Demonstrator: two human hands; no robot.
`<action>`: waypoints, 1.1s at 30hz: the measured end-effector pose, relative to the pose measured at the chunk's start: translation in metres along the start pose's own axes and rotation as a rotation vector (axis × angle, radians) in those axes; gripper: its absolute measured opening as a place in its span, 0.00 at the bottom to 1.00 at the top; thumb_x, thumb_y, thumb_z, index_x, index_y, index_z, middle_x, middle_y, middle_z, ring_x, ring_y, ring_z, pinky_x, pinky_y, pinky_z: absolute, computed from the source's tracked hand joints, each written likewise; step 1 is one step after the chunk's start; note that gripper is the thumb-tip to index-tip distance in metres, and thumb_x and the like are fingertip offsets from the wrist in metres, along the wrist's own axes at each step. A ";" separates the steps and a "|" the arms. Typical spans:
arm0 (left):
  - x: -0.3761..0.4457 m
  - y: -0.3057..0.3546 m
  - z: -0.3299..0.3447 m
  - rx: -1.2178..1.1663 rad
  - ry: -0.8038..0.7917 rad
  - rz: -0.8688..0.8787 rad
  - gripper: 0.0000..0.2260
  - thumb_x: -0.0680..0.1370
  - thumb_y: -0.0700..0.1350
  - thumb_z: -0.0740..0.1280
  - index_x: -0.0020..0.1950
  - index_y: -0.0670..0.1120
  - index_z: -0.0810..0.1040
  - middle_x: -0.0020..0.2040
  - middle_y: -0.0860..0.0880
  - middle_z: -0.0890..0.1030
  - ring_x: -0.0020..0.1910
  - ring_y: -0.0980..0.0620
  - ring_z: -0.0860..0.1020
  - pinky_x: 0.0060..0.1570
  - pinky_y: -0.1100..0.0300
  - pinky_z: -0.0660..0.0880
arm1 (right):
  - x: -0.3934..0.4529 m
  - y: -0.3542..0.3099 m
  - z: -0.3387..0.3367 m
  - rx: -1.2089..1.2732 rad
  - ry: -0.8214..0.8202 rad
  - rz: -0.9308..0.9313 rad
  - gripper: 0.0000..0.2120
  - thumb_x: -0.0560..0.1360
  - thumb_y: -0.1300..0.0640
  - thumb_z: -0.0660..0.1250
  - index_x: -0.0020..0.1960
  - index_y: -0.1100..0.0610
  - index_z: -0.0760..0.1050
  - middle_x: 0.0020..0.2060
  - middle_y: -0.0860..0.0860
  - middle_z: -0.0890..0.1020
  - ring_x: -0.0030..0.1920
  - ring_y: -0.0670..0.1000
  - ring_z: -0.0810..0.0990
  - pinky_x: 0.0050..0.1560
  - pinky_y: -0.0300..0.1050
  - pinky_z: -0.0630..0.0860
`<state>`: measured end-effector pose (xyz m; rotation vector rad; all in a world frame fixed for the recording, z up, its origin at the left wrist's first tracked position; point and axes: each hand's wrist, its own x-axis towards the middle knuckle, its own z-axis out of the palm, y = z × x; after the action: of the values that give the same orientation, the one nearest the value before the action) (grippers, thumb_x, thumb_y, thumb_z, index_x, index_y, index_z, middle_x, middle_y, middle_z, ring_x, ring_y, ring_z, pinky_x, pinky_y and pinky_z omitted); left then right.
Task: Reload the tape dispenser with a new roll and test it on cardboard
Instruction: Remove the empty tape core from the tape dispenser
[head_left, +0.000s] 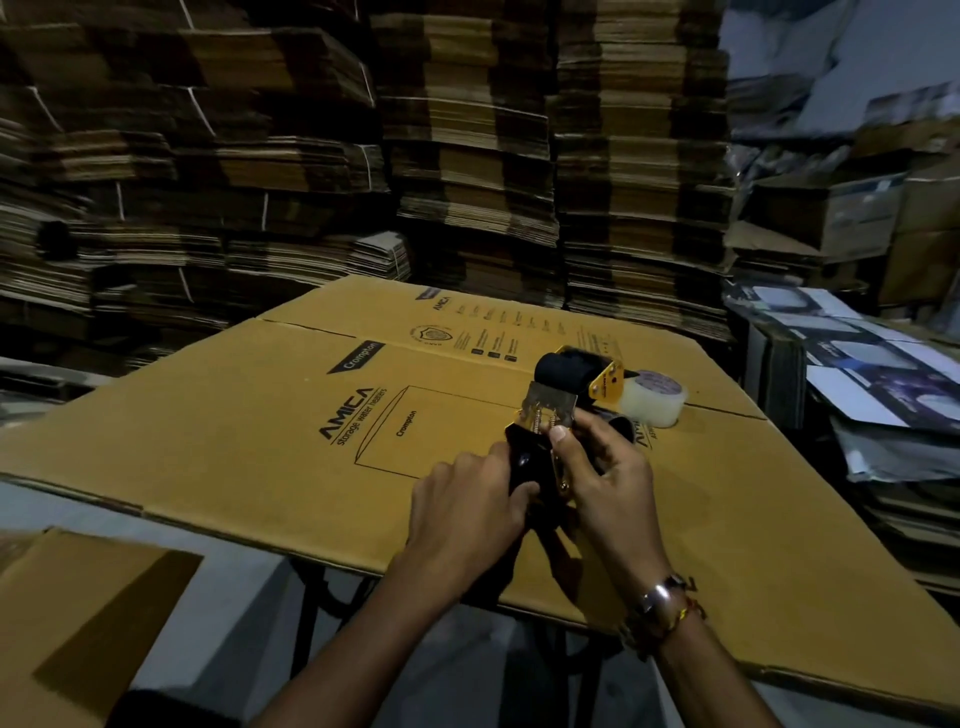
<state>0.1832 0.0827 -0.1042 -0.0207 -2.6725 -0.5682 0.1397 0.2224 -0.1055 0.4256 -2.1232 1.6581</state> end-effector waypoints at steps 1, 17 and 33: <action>0.003 -0.002 0.000 -0.010 -0.071 -0.012 0.17 0.80 0.59 0.62 0.62 0.51 0.70 0.56 0.46 0.81 0.56 0.42 0.78 0.52 0.49 0.75 | 0.000 0.001 -0.001 0.005 -0.002 0.001 0.14 0.79 0.54 0.68 0.63 0.54 0.79 0.57 0.47 0.84 0.59 0.44 0.81 0.60 0.50 0.79; -0.009 0.001 0.014 0.223 0.148 0.008 0.22 0.78 0.51 0.66 0.69 0.51 0.62 0.55 0.48 0.77 0.52 0.48 0.77 0.48 0.56 0.73 | -0.012 0.001 -0.012 -0.326 -0.015 -0.420 0.14 0.78 0.48 0.66 0.57 0.55 0.83 0.50 0.47 0.85 0.51 0.42 0.82 0.50 0.45 0.81; 0.001 0.000 0.015 0.289 0.110 0.010 0.18 0.79 0.50 0.64 0.66 0.51 0.64 0.51 0.48 0.79 0.48 0.47 0.78 0.43 0.54 0.75 | -0.018 0.006 0.002 -0.342 0.247 -0.289 0.07 0.76 0.52 0.71 0.53 0.52 0.83 0.42 0.42 0.85 0.41 0.39 0.83 0.40 0.41 0.82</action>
<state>0.1770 0.0882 -0.1163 0.0771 -2.6185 -0.1706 0.1528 0.2214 -0.1198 0.3768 -1.9976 1.1013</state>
